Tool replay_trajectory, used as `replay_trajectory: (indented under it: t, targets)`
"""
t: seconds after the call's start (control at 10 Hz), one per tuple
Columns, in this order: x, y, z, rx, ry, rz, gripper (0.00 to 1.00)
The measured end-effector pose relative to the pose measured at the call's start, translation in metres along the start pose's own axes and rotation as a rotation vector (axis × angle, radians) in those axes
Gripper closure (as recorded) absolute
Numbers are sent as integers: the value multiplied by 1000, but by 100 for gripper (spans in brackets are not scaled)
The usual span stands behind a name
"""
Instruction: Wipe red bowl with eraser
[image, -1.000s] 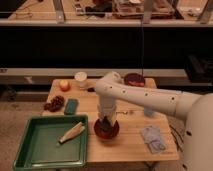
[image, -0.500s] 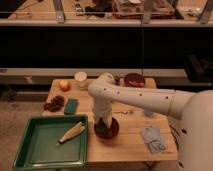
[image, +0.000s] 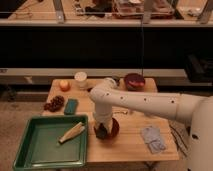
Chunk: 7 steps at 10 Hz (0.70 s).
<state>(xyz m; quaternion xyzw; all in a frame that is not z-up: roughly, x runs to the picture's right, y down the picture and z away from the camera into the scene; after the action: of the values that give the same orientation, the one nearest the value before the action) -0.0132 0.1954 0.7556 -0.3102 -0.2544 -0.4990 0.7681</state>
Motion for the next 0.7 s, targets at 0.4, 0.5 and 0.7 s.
replay_trajectory:
  t: [0.4, 0.5, 0.7]
  targets:
    - [17, 31, -19, 24, 34, 68, 100]
    - [25, 36, -21, 32, 34, 87, 100]
    - [42, 40, -22, 37, 27, 105, 100]
